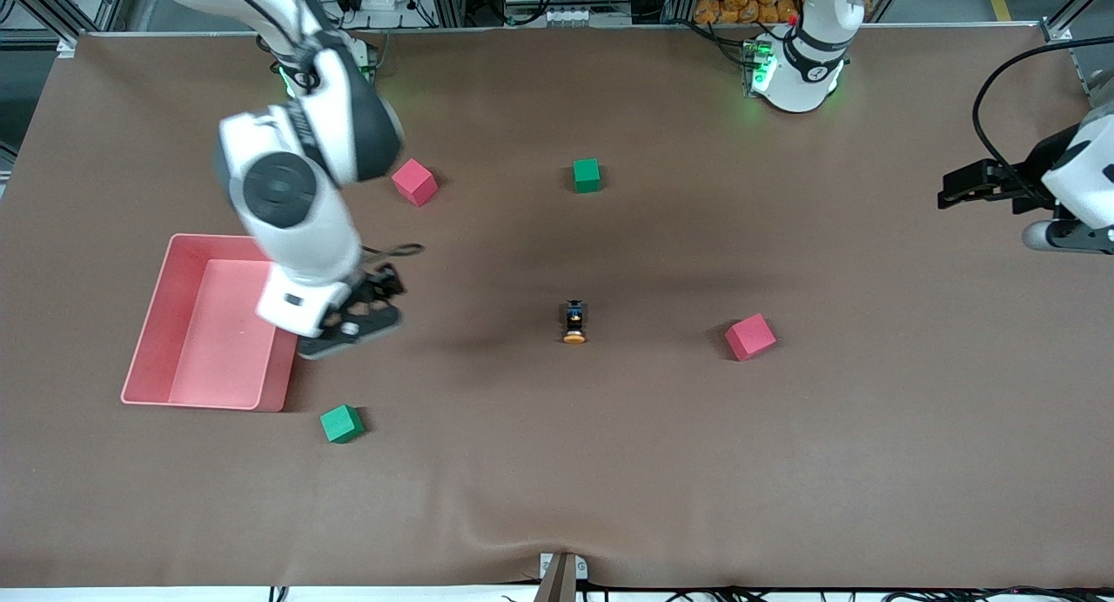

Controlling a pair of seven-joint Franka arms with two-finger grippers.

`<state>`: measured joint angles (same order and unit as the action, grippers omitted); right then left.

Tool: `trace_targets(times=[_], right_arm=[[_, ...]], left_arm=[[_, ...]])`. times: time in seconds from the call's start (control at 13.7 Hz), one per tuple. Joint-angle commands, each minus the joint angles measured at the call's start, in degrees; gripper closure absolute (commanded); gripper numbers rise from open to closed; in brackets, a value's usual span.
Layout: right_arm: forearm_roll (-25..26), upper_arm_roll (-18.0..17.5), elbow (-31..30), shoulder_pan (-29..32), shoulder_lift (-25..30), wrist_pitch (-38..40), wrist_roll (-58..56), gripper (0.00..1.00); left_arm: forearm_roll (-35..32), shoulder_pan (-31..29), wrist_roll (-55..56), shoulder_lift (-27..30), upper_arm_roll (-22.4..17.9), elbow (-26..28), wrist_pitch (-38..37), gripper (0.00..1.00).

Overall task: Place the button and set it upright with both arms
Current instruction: 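Retract the right gripper while the left gripper reaches toward the button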

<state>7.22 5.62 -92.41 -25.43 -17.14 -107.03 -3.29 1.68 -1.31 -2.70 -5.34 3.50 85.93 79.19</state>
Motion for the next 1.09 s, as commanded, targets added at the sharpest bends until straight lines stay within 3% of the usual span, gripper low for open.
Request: trace_targets(times=[0.0,0.15,0.36,0.58,0.73,1.02], right_arm=[[0.4,-1.2,-9.5,5.8,9.4,1.5,-3.9,0.00],[0.0,-1.2,-10.8,9.9,12.9,5.6,-3.5,0.00],[-5.3,-1.1,-10.7,19.0,15.5,13.3,-3.3,0.00],[-5.3,-1.1,-10.4,23.7,18.9,16.0,-3.9,0.00],[-5.4,-1.1,-8.7,24.6,19.5,16.6,-3.8,0.00],[-5.5,-1.7,-1.6,24.0,19.1,19.8,2.2,0.00]], left_arm=[[2.3,0.8,-0.8,-2.1,2.6,-1.0,-2.0,0.00],[4.2,2.1,0.2,-5.5,4.1,-1.3,-1.9,0.00],[4.6,4.7,1.4,-9.9,4.2,-2.4,-1.4,0.00],[4.7,10.0,9.8,-16.1,4.3,-7.4,-0.3,0.00],[4.7,14.8,14.4,-20.1,4.2,-10.3,3.2,0.00],[4.7,20.3,27.8,-25.1,4.2,-10.3,13.3,0.00]])
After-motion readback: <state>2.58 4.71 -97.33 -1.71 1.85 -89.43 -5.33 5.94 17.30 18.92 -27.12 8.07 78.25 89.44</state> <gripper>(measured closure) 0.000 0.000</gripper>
